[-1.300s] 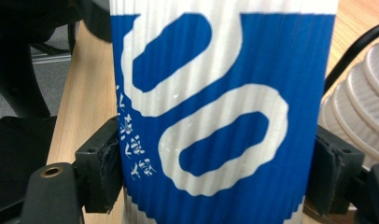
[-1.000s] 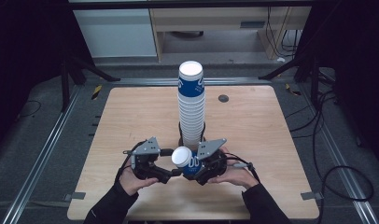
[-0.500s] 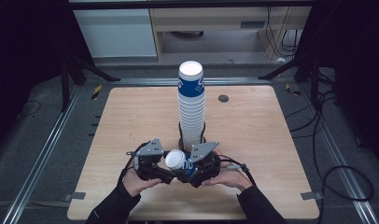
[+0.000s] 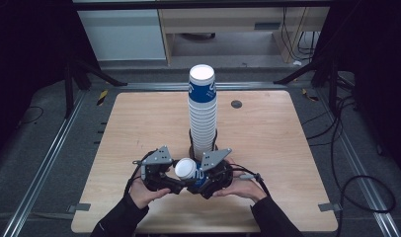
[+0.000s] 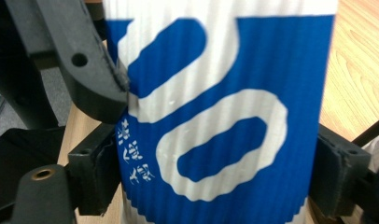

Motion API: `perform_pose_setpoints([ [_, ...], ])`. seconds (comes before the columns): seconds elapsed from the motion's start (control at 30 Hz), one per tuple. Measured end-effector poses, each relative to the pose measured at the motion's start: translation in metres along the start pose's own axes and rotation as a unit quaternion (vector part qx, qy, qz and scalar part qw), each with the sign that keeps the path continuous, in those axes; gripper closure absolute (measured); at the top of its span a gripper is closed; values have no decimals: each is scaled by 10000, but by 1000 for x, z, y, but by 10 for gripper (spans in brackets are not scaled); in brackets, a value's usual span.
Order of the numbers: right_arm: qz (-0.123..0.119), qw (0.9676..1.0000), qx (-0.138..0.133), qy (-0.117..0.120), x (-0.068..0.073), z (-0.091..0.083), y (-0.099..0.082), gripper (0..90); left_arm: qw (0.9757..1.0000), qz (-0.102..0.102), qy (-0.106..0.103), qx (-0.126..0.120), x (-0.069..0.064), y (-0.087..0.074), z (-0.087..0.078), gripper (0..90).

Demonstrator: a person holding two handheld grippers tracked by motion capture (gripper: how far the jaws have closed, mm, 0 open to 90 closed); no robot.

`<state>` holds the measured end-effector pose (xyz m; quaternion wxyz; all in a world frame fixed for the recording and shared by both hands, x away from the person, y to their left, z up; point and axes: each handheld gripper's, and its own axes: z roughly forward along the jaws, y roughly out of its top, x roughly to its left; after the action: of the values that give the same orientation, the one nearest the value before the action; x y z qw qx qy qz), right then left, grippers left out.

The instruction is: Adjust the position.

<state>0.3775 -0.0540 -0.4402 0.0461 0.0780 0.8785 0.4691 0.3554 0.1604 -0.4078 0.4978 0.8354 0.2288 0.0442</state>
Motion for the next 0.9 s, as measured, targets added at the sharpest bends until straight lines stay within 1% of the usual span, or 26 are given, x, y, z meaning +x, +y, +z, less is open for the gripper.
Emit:
perform_pose_setpoints([
  [0.03,57,10000,29,59,0,0,0,121,10000,13,-4,-2,0,0,0,255],
  [0.07,57,10000,29,59,0,0,0,121,10000,13,-4,-2,0,0,0,256],
  [0.1,60,10000,49,47,0,0,1,103,10000,18,10,-5,0,0,0,256],
  [0.17,17,10000,80,-7,1,0,1,88,10000,9,38,-23,1,0,-1,256],
  [0.23,33,9998,126,-119,1,-2,2,74,10000,-6,81,-50,2,0,-4,256],
  [0.33,64,9998,100,-177,1,-5,2,67,9999,-19,104,-93,4,0,-7,256],
  [0.37,108,9997,48,-191,0,-9,3,63,9999,-10,118,-99,4,0,-9,256],
  [0.47,142,9996,-4,-253,-1,-14,4,57,9996,-42,191,-197,8,1,-15,256],
  [0.53,167,9992,-79,-347,-3,-22,4,57,9992,-60,275,-277,12,1,-21,256],
  [0.63,225,9989,-107,-394,-5,-27,3,57,9988,-94,307,-361,16,0,-24,256],
  [0.7,308,9983,-157,-468,-9,-32,0,57,9981,-151,336,-490,20,-1,-29,256],
  [0.73,352,9981,-183,-479,-10,-34,0,58,9979,-169,322,-545,21,-1,-30,256],
  [0.77,352,9981,-183,-479,-10,-34,0,58,9979,-169,322,-545,21,-1,-30,256],
  [0.8,425,9977,-255,-466,-11,-36,-2,59,9972,-205,280,-658,23,-2,-31,256],
  [0.83,425,9977,-255,-466,-11,-36,-2,59,9972,-205,280,-658,23,-2,-31,256],
  [0.9,480,9974,-317,-424,-12,-37,-3,59,9966,-213,220,-767,23,-2,-32,256],
])
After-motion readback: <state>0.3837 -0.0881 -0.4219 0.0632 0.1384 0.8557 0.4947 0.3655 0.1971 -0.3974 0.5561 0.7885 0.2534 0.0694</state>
